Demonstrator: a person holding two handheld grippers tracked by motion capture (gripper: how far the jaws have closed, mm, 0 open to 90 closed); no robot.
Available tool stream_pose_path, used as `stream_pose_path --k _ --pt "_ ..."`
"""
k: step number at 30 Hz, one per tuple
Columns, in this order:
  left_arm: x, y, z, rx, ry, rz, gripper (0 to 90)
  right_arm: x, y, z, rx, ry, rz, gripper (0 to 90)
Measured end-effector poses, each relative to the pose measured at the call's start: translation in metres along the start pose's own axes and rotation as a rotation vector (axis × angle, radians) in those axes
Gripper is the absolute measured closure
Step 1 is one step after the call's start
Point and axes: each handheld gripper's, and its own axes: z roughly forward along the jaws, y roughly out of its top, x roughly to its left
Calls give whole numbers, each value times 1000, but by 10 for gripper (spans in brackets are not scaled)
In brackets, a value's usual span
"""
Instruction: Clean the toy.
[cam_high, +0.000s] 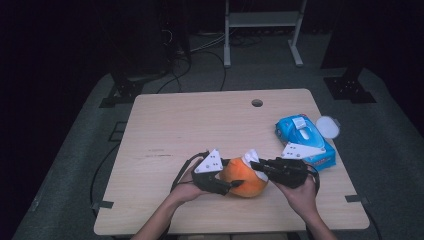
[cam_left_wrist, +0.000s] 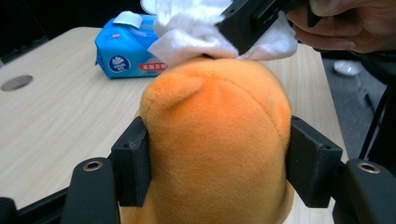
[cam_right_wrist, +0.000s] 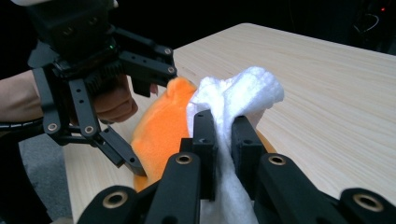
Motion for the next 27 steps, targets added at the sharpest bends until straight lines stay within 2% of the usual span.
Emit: stream_pose_path --k 5,6,7,10,11,14,15,18,19,21,22,23,25,27 --pt "1 -2 1 41 3 0 333 -3 -5 6 14 6 24 819" --pt "1 -4 3 58 8 0 333 -4 -7 8 23 3 28 819" --pt "1 -6 7 73 9 -2 330 -9 -13 14 59 3 49 818" --pt "3 -9 11 71 12 -27 325 -12 -15 16 65 3 64 818" --pt "4 -9 13 64 19 -40 321 -11 -12 12 60 -19 47 818" --pt "1 -9 16 57 20 -38 318 -6 -7 8 38 -29 24 818" --pt "-2 -7 19 57 24 -25 313 0 -3 7 24 -24 0 818" --pt "-6 -5 22 54 26 -17 308 9 0 10 24 -9 -40 816" --pt "-7 -4 23 58 25 -12 292 17 2 15 39 -21 -80 814" --pt "-7 -5 23 58 26 -12 278 20 2 17 50 -30 -96 815" --pt "-6 -5 22 52 22 -18 219 17 1 18 71 -34 -82 819" --pt "-4 -5 21 49 19 -22 219 17 1 18 71 -34 -82 819" --pt "1 -5 17 30 -12 -42 150 13 -3 17 89 -40 -67 820" --pt "3 -5 14 23 -22 -48 112 12 -7 14 94 -33 -56 820"
